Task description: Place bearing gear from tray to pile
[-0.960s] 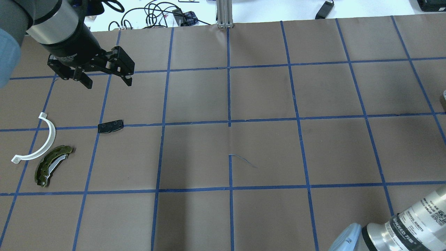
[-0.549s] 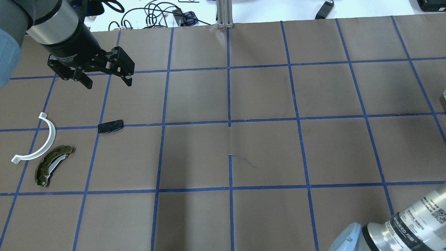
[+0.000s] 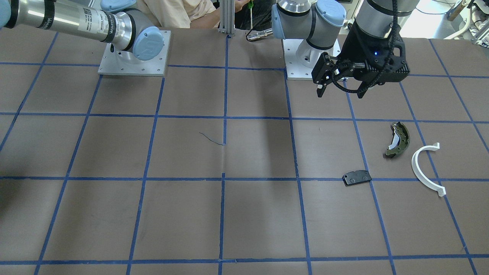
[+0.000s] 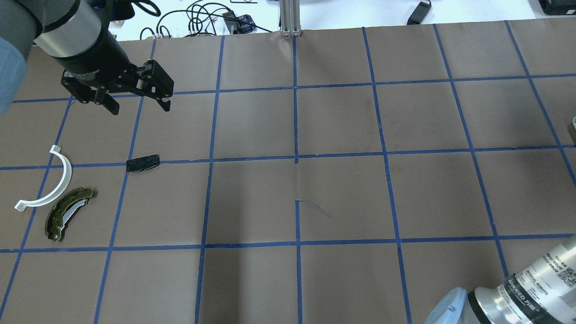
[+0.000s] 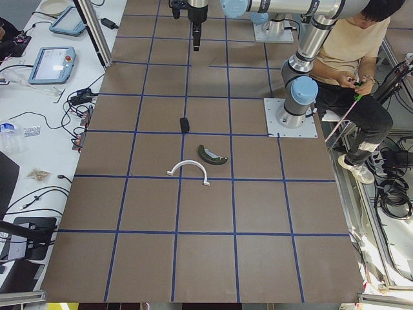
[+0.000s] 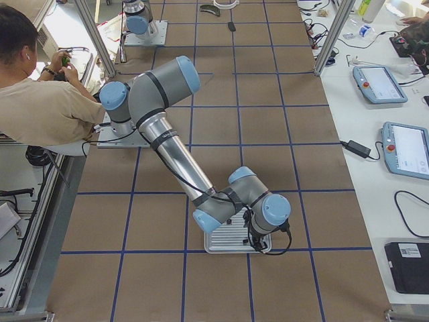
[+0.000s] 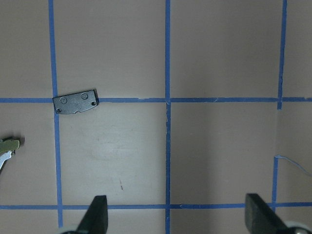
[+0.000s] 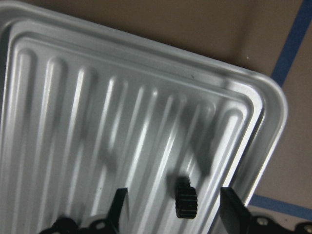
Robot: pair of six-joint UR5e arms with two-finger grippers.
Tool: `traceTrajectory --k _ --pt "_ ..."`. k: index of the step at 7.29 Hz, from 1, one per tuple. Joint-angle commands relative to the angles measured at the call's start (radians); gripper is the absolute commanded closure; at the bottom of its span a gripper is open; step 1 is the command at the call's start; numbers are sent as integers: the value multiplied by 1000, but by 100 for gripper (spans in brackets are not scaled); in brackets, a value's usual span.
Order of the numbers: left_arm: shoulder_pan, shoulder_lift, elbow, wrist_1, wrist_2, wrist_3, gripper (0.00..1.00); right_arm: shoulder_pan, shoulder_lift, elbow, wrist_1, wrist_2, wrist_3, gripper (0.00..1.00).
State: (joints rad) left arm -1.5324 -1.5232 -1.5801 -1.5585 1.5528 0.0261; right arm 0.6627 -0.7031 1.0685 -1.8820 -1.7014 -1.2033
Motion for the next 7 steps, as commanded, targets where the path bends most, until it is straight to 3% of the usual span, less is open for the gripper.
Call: traceTrajectory --k 1,4,6,7 --pt "0 0 0 0 0 0 0 0 7 2 0 -36 -4 33" --pt "0 0 0 0 0 0 0 0 8 7 0 -49 -4 34" --pt "0 0 0 0 0 0 0 0 10 5 0 -47 5 45" --pt "0 0 0 0 0 0 0 0 8 5 0 -49 8 61"
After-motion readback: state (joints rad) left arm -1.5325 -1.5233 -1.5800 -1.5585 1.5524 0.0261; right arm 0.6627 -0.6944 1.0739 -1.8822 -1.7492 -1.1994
